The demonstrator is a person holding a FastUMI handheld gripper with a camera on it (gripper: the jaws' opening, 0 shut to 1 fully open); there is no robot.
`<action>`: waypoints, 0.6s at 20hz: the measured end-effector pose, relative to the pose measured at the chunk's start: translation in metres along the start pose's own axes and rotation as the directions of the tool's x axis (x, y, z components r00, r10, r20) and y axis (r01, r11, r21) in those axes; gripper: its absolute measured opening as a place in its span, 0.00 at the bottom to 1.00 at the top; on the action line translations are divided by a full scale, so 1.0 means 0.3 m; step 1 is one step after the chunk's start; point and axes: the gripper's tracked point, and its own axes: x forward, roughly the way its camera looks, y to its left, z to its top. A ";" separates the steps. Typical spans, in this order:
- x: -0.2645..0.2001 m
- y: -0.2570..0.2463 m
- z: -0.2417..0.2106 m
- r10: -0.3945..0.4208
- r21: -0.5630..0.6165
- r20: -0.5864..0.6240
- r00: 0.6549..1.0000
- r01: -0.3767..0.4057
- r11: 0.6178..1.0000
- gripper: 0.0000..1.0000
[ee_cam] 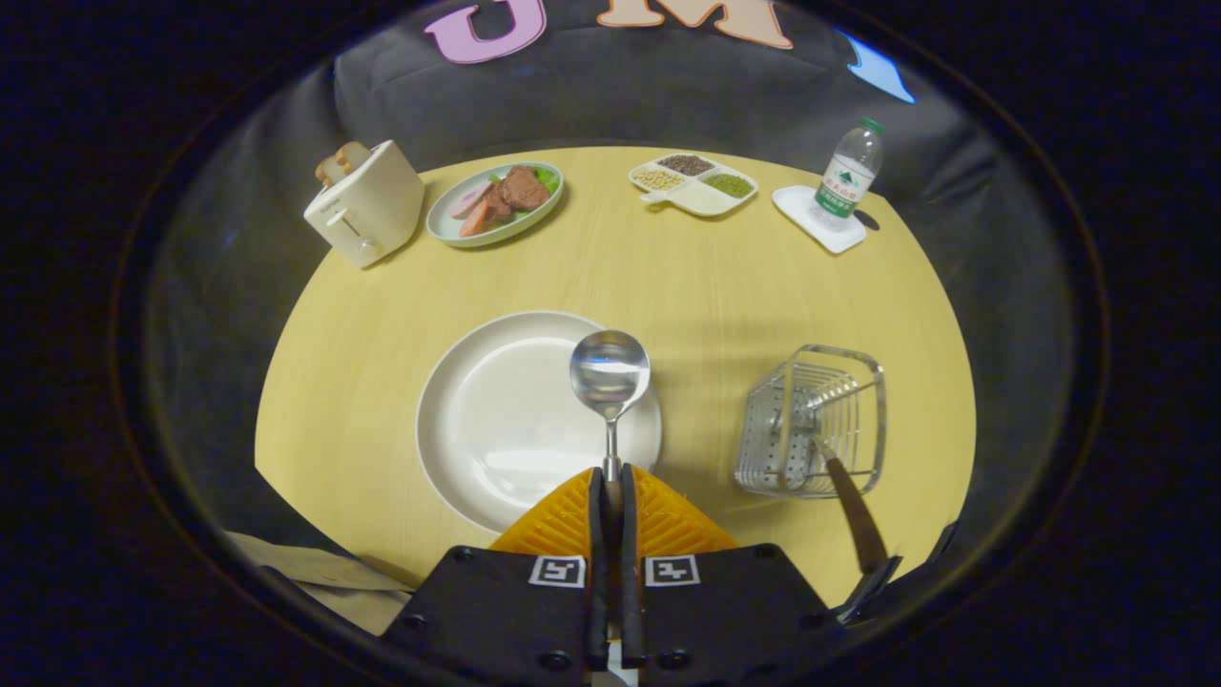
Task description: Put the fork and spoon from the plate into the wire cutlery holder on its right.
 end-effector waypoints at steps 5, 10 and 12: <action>-0.077 -0.154 0.020 -0.034 0.012 0.005 0.999 0.034 0.999 0.09; -0.107 -0.287 0.000 -0.050 0.068 -0.040 0.998 0.053 0.996 0.09; -0.105 -0.322 -0.006 -0.054 0.083 -0.058 0.997 0.058 0.995 0.09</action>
